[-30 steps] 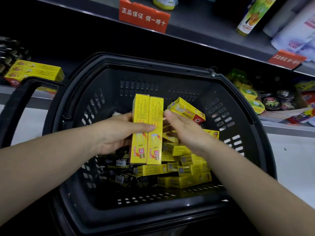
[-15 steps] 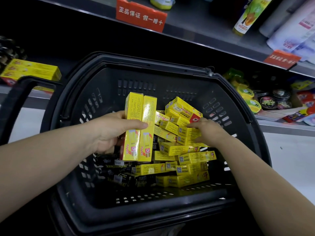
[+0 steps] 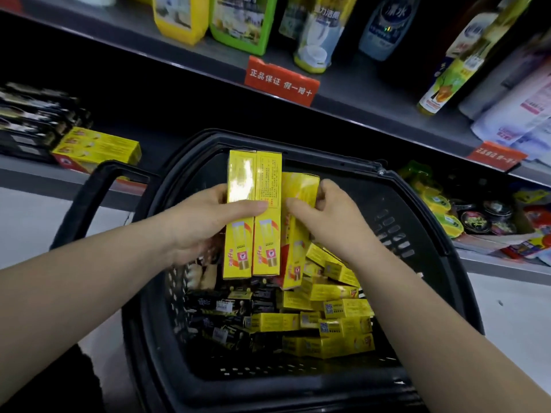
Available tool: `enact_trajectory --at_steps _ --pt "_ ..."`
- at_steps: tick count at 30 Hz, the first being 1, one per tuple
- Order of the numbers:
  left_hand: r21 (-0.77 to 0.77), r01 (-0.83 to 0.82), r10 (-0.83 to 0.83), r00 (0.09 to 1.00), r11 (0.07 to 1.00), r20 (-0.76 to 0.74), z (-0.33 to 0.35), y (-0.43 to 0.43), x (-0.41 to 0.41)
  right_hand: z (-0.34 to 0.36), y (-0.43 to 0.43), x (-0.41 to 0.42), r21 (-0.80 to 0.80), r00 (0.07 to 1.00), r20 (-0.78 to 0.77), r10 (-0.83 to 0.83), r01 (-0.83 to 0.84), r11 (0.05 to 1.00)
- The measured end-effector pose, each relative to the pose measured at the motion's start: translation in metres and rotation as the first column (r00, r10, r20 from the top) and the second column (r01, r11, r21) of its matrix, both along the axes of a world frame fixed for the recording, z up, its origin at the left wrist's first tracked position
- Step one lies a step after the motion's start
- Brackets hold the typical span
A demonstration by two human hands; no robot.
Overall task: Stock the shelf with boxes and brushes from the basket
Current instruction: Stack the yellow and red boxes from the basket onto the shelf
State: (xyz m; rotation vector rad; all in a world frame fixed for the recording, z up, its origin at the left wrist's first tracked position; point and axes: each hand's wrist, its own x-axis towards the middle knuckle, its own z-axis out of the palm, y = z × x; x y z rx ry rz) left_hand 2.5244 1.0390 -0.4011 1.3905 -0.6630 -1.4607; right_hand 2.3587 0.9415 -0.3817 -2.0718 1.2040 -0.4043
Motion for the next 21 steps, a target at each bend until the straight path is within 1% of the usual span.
enact_trajectory --at_steps 3,5,8,11,13,15,17,18,21 --pt "-0.034 -0.086 0.087 0.996 0.996 0.009 0.009 0.007 0.019 0.012 0.003 0.037 0.145 1.0 0.021 0.016 -0.019 0.989" --pt "-0.047 -0.132 0.133 0.991 0.99 0.013 0.015 0.014 0.036 0.02 0.002 0.057 0.281 0.996 0.087 0.033 -0.056 0.958" --pt "-0.058 -0.176 0.173 0.983 0.983 -0.06 0.022 0.024 0.062 0.031 -0.001 0.088 0.415 0.986 0.14 0.09 -0.141 0.899" --pt "-0.051 -0.214 0.205 0.967 0.975 -0.154 0.026 0.034 0.086 0.04 -0.003 0.124 0.468 0.969 0.176 0.175 -0.239 0.851" --pt "-0.043 -0.219 0.209 0.963 0.975 -0.17 0.027 0.042 0.105 0.041 -0.003 0.15 0.476 0.954 0.178 0.241 -0.298 0.827" --pt "-0.011 -0.216 0.211 0.963 0.976 -0.17 0.027 0.049 0.123 0.04 -0.003 0.173 0.472 0.95 0.163 0.265 -0.311 0.825" --pt "0.019 -0.242 0.242 0.958 0.97 -0.157 0.024 0.056 0.146 0.035 -0.005 0.197 0.484 0.96 0.146 0.239 -0.28 0.829" --pt "0.025 -0.273 0.274 0.95 0.962 -0.149 0.022 0.059 0.159 0.032 -0.008 0.209 0.506 0.968 0.152 0.2 -0.25 0.826" --pt "0.038 -0.414 0.416 0.903 0.909 -0.106 0.01 0.064 0.196 0.016 -0.018 0.245 0.623 0.977 0.212 0.004 -0.138 0.77"
